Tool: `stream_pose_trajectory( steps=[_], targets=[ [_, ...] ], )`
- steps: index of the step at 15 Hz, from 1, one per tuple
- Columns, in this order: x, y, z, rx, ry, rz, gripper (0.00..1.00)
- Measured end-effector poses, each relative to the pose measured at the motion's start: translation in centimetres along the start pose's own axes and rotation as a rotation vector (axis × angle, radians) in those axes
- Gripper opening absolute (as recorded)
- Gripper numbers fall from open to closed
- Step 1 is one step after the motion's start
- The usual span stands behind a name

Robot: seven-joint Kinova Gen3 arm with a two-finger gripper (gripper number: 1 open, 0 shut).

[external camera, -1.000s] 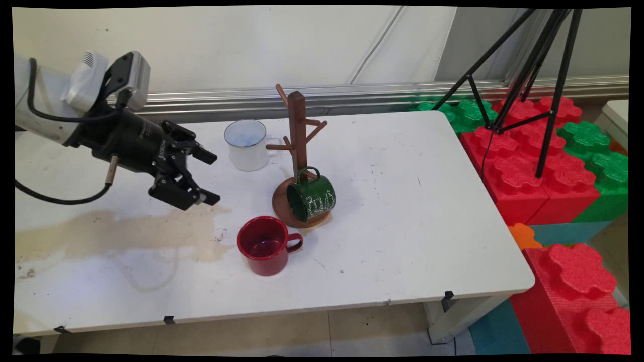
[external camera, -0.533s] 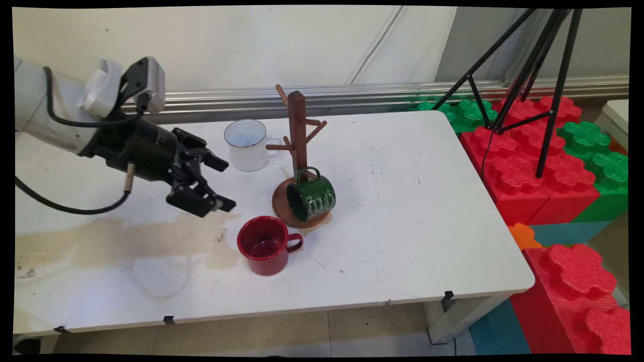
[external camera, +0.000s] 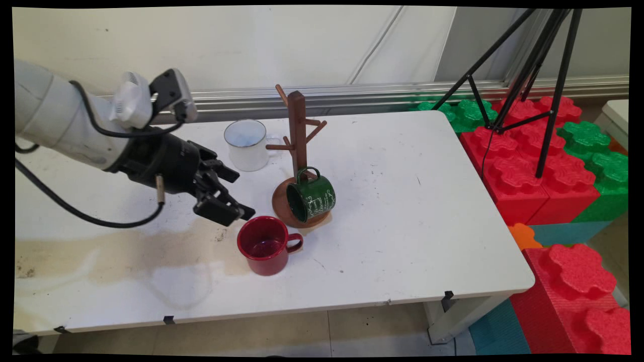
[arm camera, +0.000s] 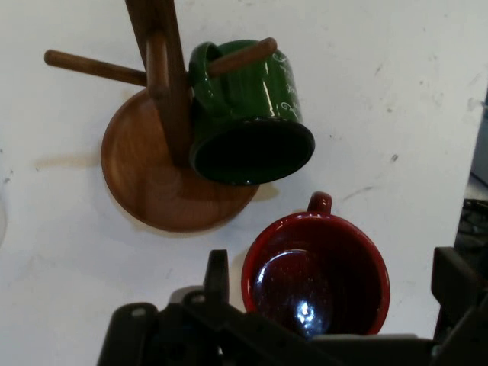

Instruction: Pick up the green mug from the rack

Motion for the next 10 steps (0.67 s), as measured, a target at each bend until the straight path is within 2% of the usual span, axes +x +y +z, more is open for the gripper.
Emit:
stream_pose_trajectory(
  steps=[7, 10],
  targets=[
    [0.8, 1.2, 2.1, 0.055, 0.006, -0.094, 1.0],
    [0.9, 1.8, 3.3, 0.066, 0.011, -0.136, 1.0]
  ],
)
